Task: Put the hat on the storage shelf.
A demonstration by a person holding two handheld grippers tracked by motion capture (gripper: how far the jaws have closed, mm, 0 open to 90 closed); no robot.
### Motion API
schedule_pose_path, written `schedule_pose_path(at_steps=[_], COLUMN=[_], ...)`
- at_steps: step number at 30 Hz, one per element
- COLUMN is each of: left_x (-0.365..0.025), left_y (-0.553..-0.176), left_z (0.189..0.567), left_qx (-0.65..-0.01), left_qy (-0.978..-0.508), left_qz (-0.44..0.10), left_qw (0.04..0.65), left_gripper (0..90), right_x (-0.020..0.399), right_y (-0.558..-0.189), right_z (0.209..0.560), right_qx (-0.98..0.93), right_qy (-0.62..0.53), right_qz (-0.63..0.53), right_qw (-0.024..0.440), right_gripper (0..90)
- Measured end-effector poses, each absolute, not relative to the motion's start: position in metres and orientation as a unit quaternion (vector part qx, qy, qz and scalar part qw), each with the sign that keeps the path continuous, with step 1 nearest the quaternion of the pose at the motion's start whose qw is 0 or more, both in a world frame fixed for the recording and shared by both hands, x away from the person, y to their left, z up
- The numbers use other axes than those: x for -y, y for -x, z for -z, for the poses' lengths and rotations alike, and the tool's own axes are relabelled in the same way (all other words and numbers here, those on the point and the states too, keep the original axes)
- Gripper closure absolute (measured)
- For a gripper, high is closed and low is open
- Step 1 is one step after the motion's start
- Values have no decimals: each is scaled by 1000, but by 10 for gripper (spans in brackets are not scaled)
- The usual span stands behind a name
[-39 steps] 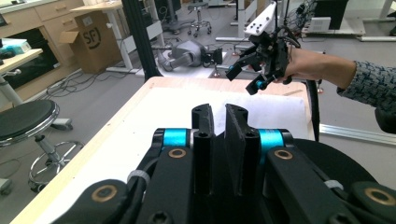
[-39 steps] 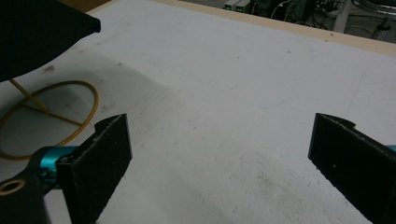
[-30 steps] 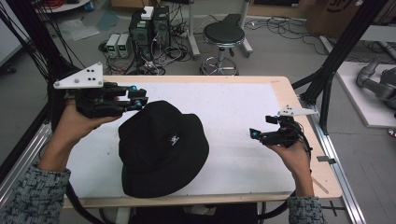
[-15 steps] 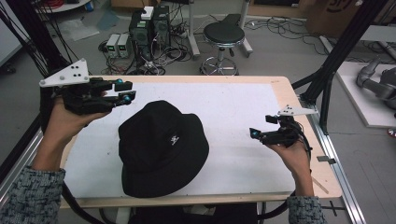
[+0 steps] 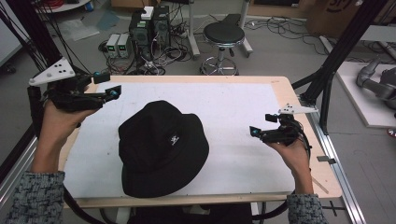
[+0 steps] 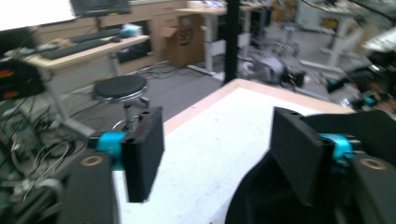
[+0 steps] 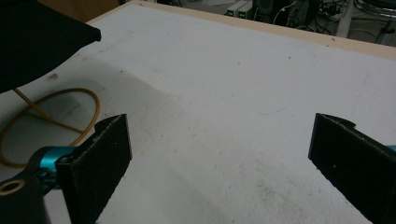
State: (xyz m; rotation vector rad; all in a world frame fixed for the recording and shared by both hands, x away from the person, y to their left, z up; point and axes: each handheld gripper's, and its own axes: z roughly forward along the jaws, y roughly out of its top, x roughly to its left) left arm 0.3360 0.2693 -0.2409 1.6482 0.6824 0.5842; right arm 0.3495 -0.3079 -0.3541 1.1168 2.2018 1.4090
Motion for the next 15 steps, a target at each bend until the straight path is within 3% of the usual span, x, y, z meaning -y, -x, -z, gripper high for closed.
schedule_pose_path(at_steps=[4, 15], left_x=[-277, -293], left_y=[-337, -334], left_z=[250, 273], left_qx=[-315, -345], left_qy=[-695, -680], left_qz=[-264, -294], left_qw=[590, 577], left_gripper=[251, 217], right_x=[307, 301], right_y=[-349, -352], right_z=[349, 346], right_qx=[-764, -761], right_qy=[-383, -381], right_qz=[-497, -498], right_qw=[152, 167], right_gripper=[56, 56])
